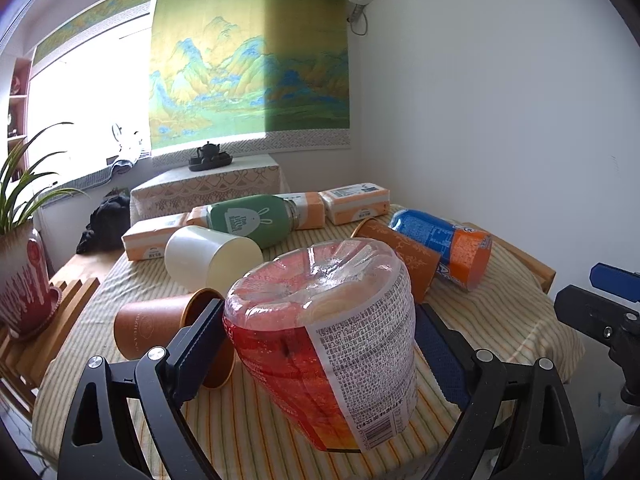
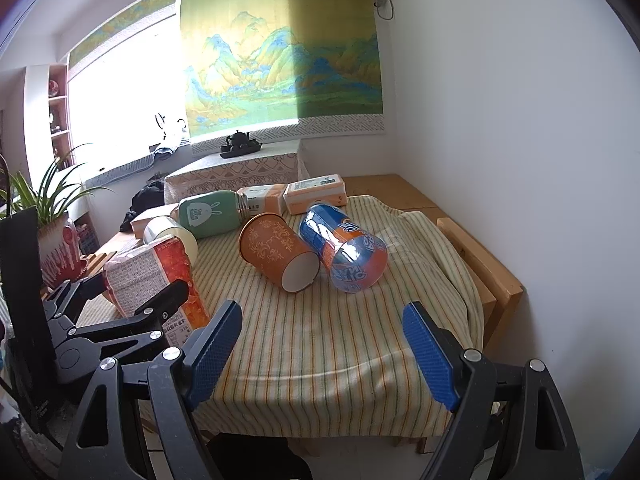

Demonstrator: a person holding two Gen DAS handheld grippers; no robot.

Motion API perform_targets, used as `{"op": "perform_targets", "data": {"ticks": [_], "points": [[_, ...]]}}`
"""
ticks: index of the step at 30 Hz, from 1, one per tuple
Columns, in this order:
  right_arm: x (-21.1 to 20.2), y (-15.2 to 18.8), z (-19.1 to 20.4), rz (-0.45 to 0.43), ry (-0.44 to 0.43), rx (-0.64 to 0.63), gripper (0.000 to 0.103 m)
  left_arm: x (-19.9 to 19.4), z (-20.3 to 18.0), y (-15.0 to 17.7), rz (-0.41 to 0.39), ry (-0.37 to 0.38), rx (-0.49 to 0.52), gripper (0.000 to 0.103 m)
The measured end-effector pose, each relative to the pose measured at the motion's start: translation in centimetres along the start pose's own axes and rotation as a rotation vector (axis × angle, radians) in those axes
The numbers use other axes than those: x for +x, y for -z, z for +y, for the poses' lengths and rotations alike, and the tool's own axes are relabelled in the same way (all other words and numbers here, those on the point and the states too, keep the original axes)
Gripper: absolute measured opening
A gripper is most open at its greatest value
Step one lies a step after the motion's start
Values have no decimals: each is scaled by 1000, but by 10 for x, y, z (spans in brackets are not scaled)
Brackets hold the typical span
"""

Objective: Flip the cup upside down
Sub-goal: 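Rotate the held canister with the left tool until its clear lid faces up, then lower the canister upright onto the table and open the left tool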

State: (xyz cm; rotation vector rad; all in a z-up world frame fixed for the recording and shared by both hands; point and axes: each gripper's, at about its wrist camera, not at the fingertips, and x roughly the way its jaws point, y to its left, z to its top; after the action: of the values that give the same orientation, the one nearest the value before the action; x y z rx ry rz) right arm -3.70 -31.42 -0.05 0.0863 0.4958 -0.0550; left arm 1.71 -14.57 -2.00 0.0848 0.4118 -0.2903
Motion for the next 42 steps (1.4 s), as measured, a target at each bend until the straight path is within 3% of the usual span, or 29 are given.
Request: {"op": "perform_targets", "data": {"ticks": [12,28,35,42], "points": [[3,7,0,30,2,0,80,-6,-8,1,23,69,28,102],[-3,9,9,32,-10,3,79,-37,8,4,18,98,0,102],[-8,10,14,24,-18,-1,79,-66,33,13,44,71,-53,102],[-14,13,23,-5,-36,3,79,-92,58,17,7,-39,-117,102]]}}
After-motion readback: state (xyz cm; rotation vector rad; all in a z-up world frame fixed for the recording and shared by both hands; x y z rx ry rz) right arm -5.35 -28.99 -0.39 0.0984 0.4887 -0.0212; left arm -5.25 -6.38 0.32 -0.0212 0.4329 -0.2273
